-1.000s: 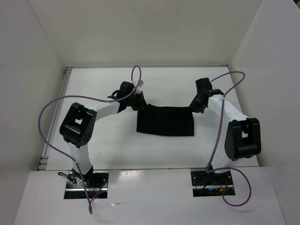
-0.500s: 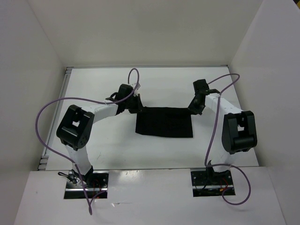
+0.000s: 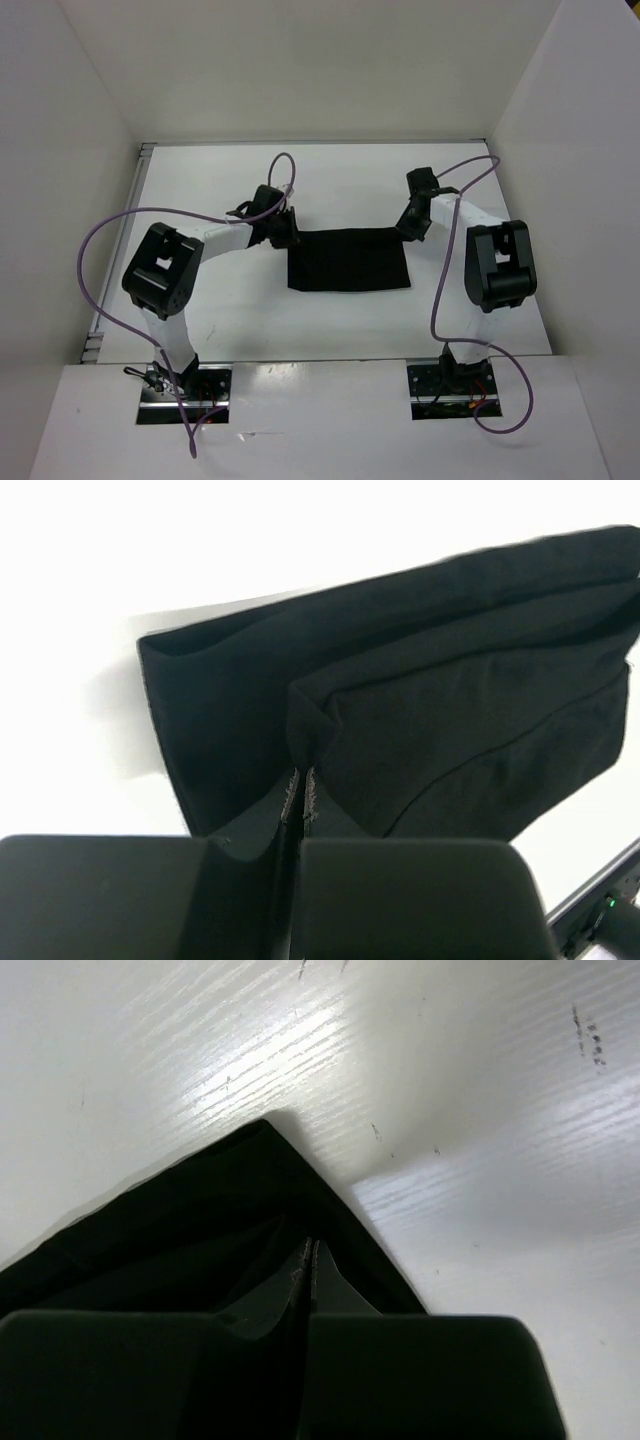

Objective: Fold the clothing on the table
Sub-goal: Fold the skirt

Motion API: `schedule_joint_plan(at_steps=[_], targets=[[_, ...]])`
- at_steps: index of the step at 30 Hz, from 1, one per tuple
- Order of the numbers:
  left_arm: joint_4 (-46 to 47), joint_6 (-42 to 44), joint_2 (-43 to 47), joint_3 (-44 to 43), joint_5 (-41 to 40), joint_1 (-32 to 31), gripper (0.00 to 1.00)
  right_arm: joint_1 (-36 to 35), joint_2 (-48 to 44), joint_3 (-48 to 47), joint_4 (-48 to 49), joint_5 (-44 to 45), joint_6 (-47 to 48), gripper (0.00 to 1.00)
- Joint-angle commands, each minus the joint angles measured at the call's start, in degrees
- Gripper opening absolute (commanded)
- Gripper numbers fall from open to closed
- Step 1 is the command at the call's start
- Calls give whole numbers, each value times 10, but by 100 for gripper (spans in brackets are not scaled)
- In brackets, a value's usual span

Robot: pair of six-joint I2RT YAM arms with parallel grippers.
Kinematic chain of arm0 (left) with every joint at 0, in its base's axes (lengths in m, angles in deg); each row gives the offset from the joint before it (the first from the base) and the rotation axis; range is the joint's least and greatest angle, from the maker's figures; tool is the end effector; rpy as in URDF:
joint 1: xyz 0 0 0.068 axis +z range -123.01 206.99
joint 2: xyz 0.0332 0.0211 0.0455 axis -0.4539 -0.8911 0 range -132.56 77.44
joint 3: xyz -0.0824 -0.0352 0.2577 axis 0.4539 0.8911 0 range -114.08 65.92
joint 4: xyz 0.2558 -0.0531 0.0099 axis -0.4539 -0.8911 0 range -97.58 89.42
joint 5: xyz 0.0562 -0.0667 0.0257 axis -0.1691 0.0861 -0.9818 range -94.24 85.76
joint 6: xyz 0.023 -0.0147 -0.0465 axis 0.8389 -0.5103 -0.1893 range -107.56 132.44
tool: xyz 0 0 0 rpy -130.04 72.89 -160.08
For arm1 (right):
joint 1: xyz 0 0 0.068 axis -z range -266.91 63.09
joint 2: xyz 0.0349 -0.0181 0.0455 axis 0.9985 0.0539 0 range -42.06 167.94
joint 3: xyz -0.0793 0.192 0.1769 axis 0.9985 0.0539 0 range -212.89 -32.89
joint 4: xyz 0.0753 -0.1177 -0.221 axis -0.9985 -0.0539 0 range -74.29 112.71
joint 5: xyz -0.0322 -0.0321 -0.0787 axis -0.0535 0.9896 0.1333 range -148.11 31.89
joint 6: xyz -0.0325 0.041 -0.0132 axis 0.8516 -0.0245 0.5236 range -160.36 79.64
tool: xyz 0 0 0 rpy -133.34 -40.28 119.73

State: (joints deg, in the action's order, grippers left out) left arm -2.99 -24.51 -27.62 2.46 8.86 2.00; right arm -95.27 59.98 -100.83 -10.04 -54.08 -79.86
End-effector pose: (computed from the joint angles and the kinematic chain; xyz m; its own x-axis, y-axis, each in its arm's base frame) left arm 0.3498 -0.1721 0.1752 -0.8394 -0.2547 -0.4801 0.0684 0.8269 -0.5582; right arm 0.3512 0.0490 0.1834 -0.7769 0.5272 -0.3443 0.4878 0.8497 0.2003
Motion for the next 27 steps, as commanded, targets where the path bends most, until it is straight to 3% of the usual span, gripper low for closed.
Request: schedule_joint_plan(at_steps=[1, 2, 4, 5, 6, 8, 9, 10, 16, 22, 24, 27], targets=[[-13, -22, -23, -11, -25, -1, 0, 4, 14, -23, 51, -4, 14, 0], [-19, -28, -28, -11, -26, -1, 0, 4, 14, -23, 67, -15, 21, 0], [-19, -36, -28, -11, -40, -1, 0, 4, 22, -23, 81, -33, 27, 18], [-26, -36, -28, -11, -40, -1, 17, 4, 15, -17, 104, -39, 32, 38], [-26, -44, -28, -11, -47, -1, 34, 4, 4, -11, 115, -39, 37, 40], [-26, -49, 0, -11, -60, -1, 54, 4, -53, 7, 132, -39, 37, 44], [-26, -56, 13, -4, -67, -1, 72, 4, -74, 12, 138, -39, 37, 45], [-26, -56, 26, 3, -74, -1, 76, 4, -96, 12, 139, -39, 37, 45], [-58, -56, 136, 15, -105, 18, 83, -10, -181, -14, 31, -40, 37, 47], [-70, -81, 193, 103, -113, 18, 83, -46, -203, 47, 34, -140, 25, 44], [-70, -88, 199, 124, -100, 18, 82, -63, -196, 59, 40, -153, 25, 44], [-42, -88, 206, 156, -74, 6, 71, -82, -169, 59, 52, -169, 19, 44]])
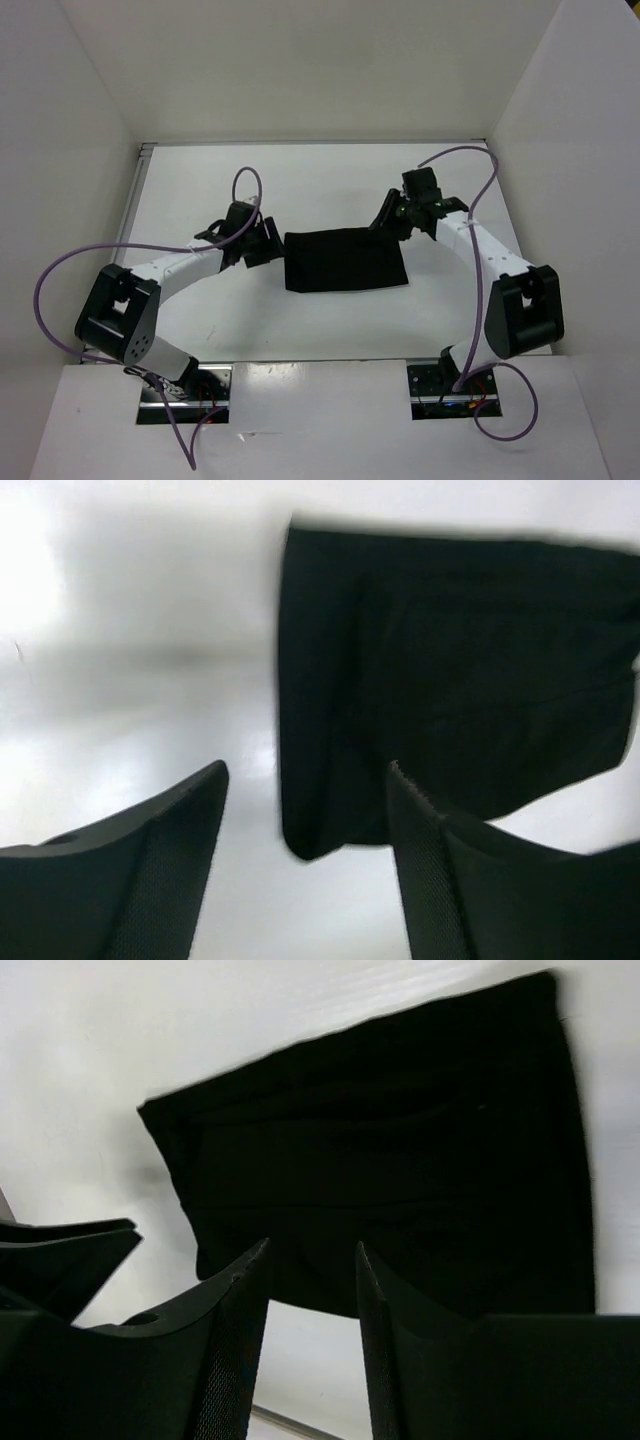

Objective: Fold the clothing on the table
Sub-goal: Fold the skirt

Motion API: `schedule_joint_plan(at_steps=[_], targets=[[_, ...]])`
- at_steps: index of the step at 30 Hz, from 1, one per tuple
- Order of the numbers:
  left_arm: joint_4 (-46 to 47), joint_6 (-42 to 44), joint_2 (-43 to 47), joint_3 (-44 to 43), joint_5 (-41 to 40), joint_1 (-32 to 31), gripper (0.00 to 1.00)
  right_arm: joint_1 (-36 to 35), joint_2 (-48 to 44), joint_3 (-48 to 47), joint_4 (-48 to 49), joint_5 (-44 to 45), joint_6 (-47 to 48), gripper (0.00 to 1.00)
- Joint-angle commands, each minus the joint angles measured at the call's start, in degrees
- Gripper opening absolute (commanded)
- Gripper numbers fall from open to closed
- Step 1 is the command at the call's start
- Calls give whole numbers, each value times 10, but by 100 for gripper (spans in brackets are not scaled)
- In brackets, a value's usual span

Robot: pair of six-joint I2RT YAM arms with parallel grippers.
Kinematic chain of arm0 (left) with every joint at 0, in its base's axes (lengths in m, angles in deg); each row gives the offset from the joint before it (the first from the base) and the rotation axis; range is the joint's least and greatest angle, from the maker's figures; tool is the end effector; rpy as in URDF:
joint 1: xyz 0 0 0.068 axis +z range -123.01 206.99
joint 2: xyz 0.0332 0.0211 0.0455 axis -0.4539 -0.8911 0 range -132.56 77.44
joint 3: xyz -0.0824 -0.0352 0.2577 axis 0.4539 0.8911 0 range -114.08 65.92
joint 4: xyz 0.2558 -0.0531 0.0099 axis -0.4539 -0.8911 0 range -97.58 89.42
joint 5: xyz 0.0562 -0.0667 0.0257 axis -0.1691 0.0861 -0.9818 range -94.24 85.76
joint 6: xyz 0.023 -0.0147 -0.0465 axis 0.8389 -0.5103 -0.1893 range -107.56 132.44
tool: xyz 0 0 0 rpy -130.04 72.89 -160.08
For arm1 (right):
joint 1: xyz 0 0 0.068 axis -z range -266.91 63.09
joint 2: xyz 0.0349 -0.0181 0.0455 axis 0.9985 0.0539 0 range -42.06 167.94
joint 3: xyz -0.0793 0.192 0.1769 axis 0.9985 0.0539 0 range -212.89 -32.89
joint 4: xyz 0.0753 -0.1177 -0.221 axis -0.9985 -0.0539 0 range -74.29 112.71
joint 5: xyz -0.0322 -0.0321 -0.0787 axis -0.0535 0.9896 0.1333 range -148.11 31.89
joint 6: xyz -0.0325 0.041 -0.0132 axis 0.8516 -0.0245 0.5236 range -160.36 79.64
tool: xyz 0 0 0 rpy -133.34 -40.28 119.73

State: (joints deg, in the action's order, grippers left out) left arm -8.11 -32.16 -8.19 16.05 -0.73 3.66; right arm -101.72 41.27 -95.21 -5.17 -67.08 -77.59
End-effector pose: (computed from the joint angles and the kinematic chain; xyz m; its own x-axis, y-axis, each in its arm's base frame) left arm 0.2869 -0.1262 0.2072 -0.7546 -0.4378 -0.4888 -0.1315 0.8307 -0.5410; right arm 0.2995 0.0849 0.2617 -0.7928 0.4085 -0.4523 0.1607 0.8560 0.4914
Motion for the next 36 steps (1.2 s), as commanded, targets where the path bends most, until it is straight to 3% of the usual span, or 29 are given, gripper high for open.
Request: schedule_joint_plan(at_steps=[1, 3, 5, 10, 15, 29, 36], targets=[[31, -11, 18, 26, 39, -17, 66, -17, 43, -5, 3, -39, -4, 44], [51, -11, 23, 36, 54, -22, 50, -17, 71, -18, -4, -34, 1, 44], [64, -11, 23, 42, 60, -22, 42, -17, 116, -24, -11, -34, 1, 44], [99, -5, 34, 47, 91, -28, 40, -17, 229, -77, -31, -27, 12, 43], [93, -5, 22, 47, 86, -33, 40, -17, 273, -91, -31, -27, 12, 42], [52, -5, -3, 63, 42, -74, 35, -17, 313, -97, -25, -27, 12, 42], [11, -28, 28, 68, -42, -91, 34, -17, 318, -97, -25, -27, 12, 42]])
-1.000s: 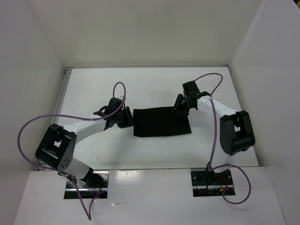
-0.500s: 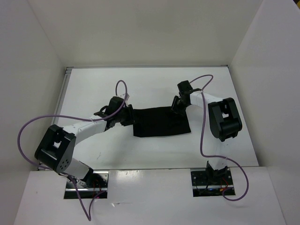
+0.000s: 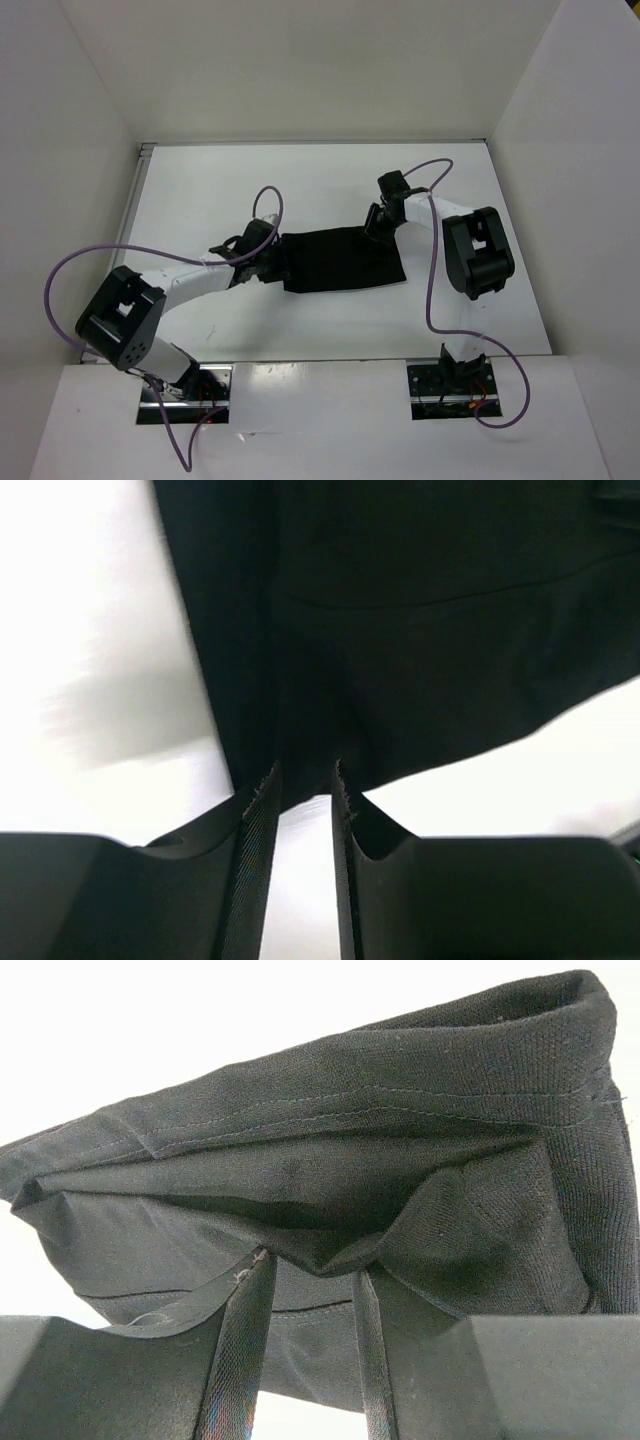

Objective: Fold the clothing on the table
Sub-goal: Fold the skirt

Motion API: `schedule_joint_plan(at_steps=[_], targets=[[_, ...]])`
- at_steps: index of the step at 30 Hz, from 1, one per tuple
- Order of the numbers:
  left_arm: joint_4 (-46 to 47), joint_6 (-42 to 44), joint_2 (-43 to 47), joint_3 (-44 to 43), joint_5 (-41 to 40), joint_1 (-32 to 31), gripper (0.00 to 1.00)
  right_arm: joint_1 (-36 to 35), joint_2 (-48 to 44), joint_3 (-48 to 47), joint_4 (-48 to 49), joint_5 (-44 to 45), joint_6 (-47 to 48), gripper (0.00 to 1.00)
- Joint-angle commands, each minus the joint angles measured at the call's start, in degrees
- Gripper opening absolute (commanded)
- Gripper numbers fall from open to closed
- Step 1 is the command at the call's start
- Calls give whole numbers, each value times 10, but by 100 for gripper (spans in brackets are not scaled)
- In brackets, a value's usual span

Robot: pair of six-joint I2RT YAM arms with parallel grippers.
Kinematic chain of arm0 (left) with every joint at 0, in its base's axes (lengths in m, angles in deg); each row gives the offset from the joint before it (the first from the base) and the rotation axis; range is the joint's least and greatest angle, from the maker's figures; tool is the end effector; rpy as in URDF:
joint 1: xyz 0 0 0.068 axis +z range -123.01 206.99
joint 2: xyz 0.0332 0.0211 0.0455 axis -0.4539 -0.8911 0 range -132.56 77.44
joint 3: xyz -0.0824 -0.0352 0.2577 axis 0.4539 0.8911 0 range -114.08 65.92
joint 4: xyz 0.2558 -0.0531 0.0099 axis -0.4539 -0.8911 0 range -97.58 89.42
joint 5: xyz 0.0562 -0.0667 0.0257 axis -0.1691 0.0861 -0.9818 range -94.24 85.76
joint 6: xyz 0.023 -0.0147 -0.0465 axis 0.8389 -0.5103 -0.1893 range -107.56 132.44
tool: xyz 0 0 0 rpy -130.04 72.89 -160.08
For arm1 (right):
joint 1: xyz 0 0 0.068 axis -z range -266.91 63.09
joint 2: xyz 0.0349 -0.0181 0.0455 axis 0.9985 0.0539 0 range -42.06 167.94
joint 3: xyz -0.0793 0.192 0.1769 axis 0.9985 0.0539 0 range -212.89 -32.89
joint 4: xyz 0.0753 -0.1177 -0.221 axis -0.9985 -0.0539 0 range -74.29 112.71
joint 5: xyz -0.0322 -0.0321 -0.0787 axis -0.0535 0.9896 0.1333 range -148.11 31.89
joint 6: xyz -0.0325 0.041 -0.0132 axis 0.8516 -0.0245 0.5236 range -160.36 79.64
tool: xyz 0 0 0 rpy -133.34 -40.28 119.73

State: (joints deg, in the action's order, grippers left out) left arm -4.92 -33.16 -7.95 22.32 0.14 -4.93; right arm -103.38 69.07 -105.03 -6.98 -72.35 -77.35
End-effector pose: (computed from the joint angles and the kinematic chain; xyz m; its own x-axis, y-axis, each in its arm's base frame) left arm 0.2509 -0.1596 0.1792 -0.8369 -0.3180 -0.4455 -0.0369 0.8449 -0.5337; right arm 0.3646 0.1169 0.1512 -0.9305 0.3330 -0.1524 0.2495 0.8811 0.4019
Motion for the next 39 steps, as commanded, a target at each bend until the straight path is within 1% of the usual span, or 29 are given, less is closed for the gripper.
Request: schedule_joint_plan(at_steps=[1, 4, 7, 10, 15, 18, 19, 20, 22, 28, 31, 33, 34, 35, 36, 37, 39], targets=[[-21, -18, 37, 5, -70, -5, 35, -1, 40, 7, -7, 26, 10, 42], [-26, -23, 28, 5, -78, -5, 36, -1, 40, 7, -7, 26, 10, 42], [-32, -23, -9, -3, -54, -5, 36, -1, 40, 7, -7, 26, 10, 42], [-18, -23, -28, -3, -32, -10, 36, -1, 40, 7, -7, 26, 10, 42], [-11, -18, -33, -3, -22, -10, 36, -1, 40, 7, -12, 26, 10, 42], [4, -18, -22, 10, -8, -10, 23, -1, 40, 7, -12, 26, 10, 42], [4, -18, -7, 10, -3, -16, 12, -1, 40, 7, -12, 26, 15, 42], [4, -18, 1, 10, -3, -16, 7, -1, 40, 7, -12, 26, 15, 42], [4, -18, 31, 16, -3, -16, 0, -1, 45, 12, -12, 26, 15, 42], [-32, -18, 104, 26, -15, -16, 0, -1, 51, 12, -12, 31, 15, 42], [-49, -23, 109, 32, -27, -16, 0, -1, 51, 12, -12, 31, 15, 42], [-66, -29, 85, 32, -32, -16, 0, -1, 51, 12, -12, 31, 15, 42], [-89, -48, 75, 24, -38, -16, 2, -1, 51, 12, -12, 31, 15, 42], [-106, -60, 64, 18, -58, -16, 7, -1, 51, 12, -12, 31, 15, 42], [-144, -72, 43, 11, -72, -16, 13, -1, 51, 12, -12, 31, 15, 42], [-163, -95, 33, 5, -85, -16, 15, -1, 51, 12, -12, 31, 15, 42], [-182, -100, 27, 0, -94, -16, 17, -1, 51, 12, -12, 31, 15, 42]])
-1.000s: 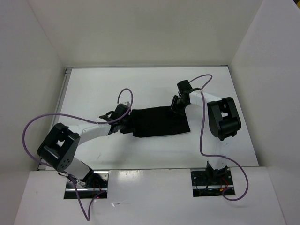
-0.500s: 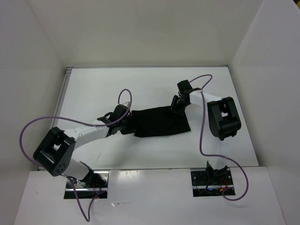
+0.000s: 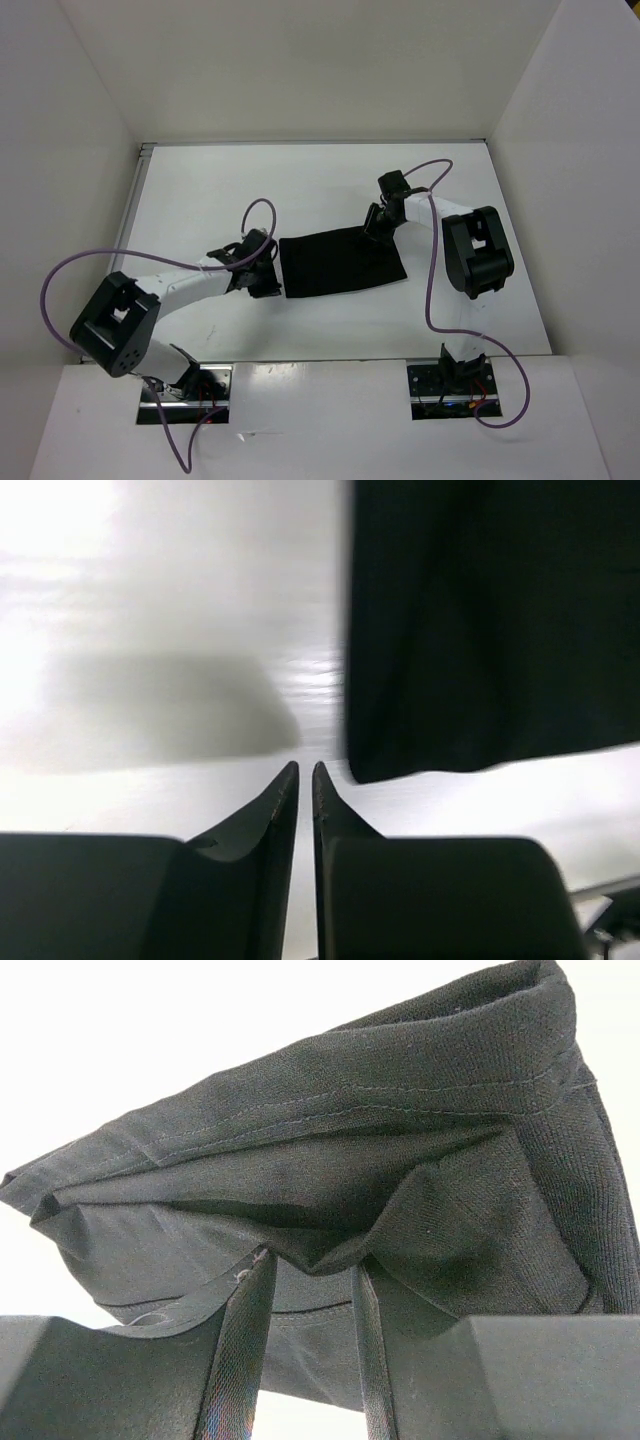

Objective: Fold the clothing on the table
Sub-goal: Fold the skirt

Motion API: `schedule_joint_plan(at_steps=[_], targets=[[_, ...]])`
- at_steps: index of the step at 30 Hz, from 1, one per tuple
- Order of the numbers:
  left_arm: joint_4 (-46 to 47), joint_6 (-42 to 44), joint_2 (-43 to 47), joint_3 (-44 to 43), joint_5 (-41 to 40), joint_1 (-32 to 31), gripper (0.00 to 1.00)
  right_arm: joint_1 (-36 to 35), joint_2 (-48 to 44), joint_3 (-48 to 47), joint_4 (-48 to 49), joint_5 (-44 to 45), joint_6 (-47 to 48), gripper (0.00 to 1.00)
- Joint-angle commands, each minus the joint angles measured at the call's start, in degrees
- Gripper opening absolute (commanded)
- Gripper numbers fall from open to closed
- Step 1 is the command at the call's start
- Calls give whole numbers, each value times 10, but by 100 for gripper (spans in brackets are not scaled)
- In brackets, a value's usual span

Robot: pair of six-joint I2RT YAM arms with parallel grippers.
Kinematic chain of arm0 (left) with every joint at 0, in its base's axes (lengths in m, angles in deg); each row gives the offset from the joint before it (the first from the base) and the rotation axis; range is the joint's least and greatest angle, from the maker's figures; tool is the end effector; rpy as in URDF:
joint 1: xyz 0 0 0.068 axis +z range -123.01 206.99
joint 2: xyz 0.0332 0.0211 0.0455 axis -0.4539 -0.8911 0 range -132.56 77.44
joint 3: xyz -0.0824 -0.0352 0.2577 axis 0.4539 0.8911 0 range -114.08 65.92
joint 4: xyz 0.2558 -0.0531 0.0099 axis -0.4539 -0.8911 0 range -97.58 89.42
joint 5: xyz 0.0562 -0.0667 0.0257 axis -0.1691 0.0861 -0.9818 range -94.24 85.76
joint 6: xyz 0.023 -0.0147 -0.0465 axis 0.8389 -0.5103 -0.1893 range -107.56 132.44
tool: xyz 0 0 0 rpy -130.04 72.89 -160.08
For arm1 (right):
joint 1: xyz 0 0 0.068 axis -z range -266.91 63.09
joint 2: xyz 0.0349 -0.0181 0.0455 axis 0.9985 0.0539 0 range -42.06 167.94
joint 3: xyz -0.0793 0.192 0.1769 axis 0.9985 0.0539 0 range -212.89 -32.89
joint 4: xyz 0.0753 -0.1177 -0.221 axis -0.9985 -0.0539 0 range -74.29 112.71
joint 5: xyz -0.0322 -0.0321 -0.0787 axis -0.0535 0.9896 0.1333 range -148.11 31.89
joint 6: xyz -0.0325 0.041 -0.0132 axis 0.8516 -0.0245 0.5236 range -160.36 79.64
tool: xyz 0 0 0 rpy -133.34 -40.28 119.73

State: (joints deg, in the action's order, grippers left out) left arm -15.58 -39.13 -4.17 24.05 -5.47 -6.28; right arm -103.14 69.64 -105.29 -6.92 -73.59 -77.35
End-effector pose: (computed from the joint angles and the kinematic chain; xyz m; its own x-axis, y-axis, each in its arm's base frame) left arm 0.2274 -0.1483 0.1747 -0.8459 -0.3817 -0.3725 -0.2003 0.8747 -0.4413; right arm 0.3662 0.1164 0.1490 -0.9332 0.3322 -0.1372 0.2503 0.8746 0.4153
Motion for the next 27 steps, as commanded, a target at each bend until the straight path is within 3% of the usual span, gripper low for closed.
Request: schedule_joint_plan(at_steps=[1, 5, 6, 7, 8, 11, 18, 27], targets=[[-75, -51, -11, -17, -38, -2, 17, -3, 45, 15, -13, 43, 15, 42], [-57, -71, 49, 17, -7, -2, 30, -3, 40, 15, -13, 43, 15, 42], [-42, -71, 60, 24, -2, -2, 38, -3, 34, 20, -13, 43, 15, 42], [-30, -71, 70, 24, -2, -2, 55, -3, 34, 20, -13, 43, 15, 42], [-14, -64, 79, 34, 5, -2, 65, -3, 34, 20, -13, 43, 15, 42], [76, -55, 115, 50, 43, -2, 80, -3, 29, 20, -18, 43, 15, 42], [125, -24, 77, 51, 89, -2, 84, -8, 29, 15, -24, 48, 15, 42], [154, -19, 13, 41, 77, -2, 84, -8, 24, 15, -34, 49, 15, 42]])
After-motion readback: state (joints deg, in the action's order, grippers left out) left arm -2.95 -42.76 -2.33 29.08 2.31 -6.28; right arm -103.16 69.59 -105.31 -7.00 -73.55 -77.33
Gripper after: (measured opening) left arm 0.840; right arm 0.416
